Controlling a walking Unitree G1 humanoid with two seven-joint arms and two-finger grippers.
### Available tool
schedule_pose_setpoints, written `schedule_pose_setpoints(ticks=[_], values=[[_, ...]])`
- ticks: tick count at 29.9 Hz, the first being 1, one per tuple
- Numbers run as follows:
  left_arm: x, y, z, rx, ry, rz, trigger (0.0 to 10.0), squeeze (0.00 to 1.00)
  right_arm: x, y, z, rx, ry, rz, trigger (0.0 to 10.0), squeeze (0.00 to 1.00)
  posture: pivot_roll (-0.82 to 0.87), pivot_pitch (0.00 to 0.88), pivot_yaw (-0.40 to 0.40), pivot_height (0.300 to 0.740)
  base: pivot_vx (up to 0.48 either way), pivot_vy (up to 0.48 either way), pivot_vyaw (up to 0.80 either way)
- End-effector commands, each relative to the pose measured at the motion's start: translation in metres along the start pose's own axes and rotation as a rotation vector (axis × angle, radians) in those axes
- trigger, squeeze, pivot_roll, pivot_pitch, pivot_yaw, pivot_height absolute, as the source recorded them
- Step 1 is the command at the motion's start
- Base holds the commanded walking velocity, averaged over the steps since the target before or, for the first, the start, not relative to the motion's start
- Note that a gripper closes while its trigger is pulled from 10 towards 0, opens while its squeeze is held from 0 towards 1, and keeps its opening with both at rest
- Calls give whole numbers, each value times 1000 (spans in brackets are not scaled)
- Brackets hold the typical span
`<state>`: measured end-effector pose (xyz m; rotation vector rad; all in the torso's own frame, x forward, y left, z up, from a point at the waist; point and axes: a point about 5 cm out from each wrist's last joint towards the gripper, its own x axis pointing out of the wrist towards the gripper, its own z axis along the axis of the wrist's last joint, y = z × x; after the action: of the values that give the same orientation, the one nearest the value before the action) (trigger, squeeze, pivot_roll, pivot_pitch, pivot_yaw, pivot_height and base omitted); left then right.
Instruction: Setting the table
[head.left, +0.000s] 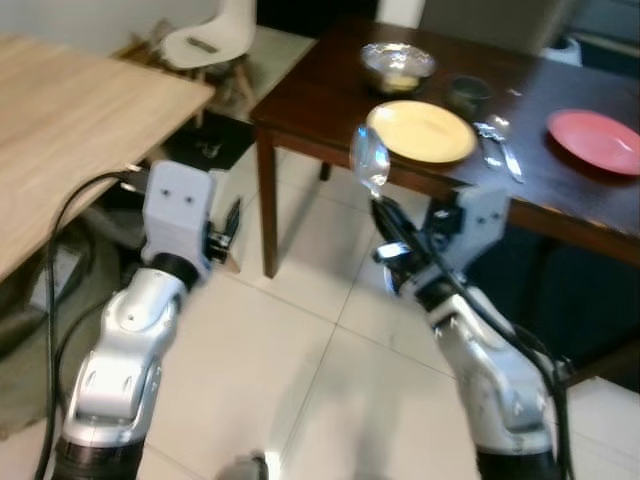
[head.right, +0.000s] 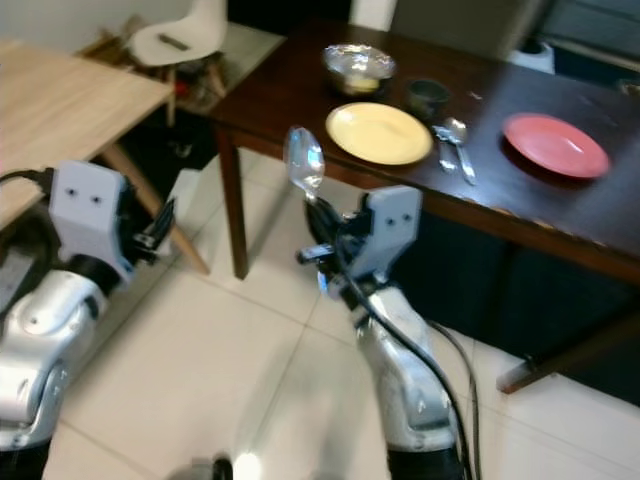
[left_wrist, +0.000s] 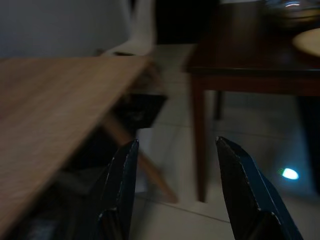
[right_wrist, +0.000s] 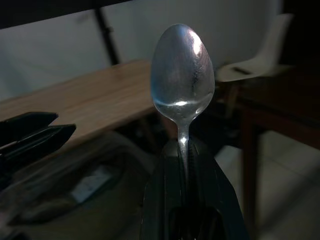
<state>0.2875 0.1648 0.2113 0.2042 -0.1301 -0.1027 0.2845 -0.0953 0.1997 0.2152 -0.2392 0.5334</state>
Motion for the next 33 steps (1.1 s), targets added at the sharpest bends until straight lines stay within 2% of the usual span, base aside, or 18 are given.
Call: schedule_pose_setpoints(ticks=[1,11,17,26,33], values=[[0,-5,0,9,-5,-14,10000,0,-5,-7,-2,-21,15,-17,10000,0,-54,55,9,740,480,0,781],[0,-4,3,36,-27,7,10000,0,-6,0,0,-15,12,71,10000,0,-52,58,9,740,480,0,781],[1,4,17,87,-102,96,10000,0,-6,6,11,68,-25,179,10000,0,-50,63,14,740,480,0,781],[2,7,22,96,-110,110,10000,0,7,-2,20,152,-77,170,10000,0,-38,64,17,740,480,0,778],[1,6,21,93,-103,116,10000,0,10,-1,19,202,-79,194,10000,0,-32,67,17,740,480,0,775]])
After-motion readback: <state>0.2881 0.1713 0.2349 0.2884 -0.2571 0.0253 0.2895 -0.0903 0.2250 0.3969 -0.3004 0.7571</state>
